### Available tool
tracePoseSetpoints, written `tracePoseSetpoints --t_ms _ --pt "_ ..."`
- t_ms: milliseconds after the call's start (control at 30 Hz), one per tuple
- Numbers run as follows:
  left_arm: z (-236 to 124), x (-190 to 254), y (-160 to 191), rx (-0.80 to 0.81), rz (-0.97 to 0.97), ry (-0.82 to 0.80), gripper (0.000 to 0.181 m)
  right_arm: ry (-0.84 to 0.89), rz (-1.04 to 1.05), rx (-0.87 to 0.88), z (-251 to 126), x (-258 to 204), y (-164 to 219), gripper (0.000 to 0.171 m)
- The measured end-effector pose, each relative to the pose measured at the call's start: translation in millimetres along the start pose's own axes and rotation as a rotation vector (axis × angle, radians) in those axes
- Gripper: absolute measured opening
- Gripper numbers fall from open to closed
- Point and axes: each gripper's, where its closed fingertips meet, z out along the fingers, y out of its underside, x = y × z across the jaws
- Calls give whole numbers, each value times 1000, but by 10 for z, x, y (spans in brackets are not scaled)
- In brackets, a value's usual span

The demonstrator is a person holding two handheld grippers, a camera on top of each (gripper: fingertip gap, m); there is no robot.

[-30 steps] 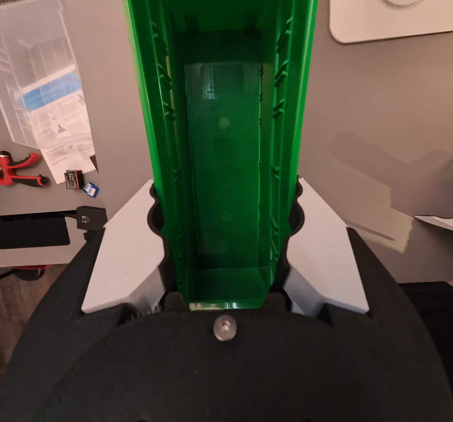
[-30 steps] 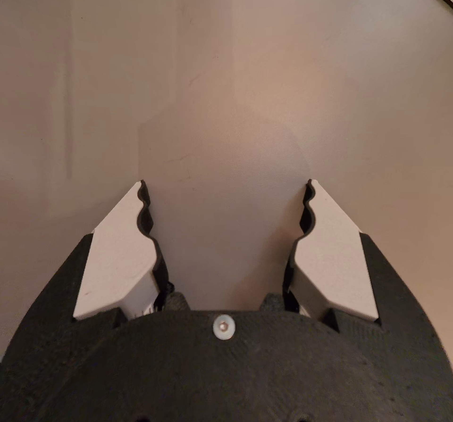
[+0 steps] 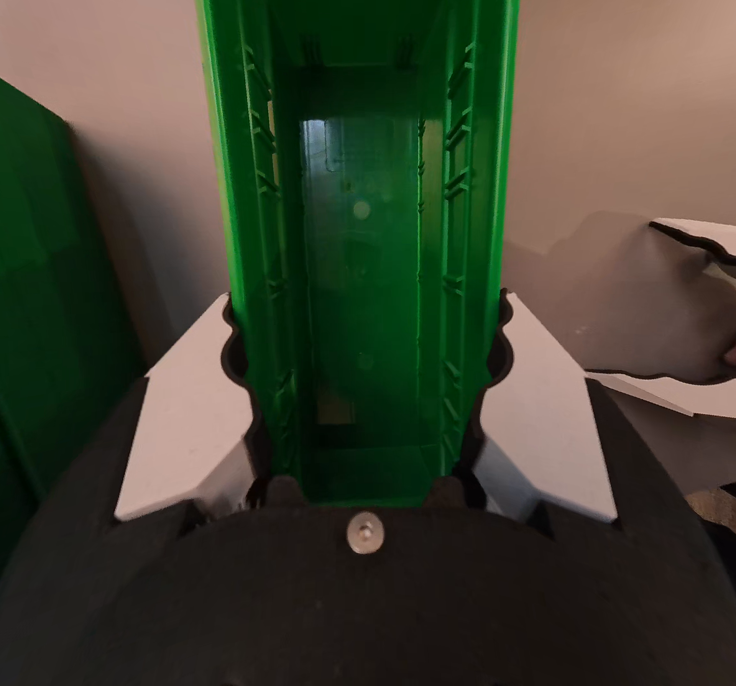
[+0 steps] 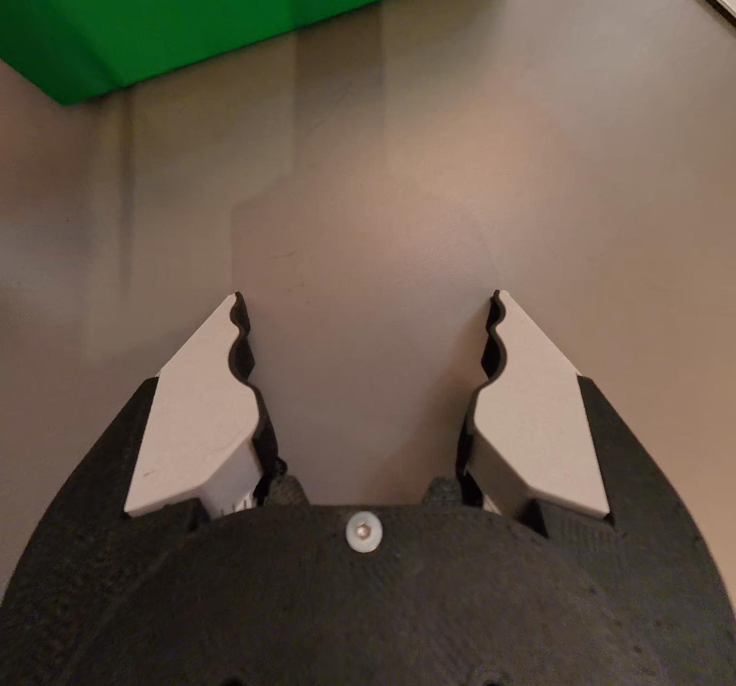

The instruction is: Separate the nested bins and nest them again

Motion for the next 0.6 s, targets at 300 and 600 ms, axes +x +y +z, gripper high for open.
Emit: tracePoseSetpoints --t_ms 300,600 --pt "-45 107 61 11 0 14 149 1 1 1 -2 -1 0 117" --pt "-1137 -505 -488 226 27 -121 145 0 1 1 -3 -3 1 117"
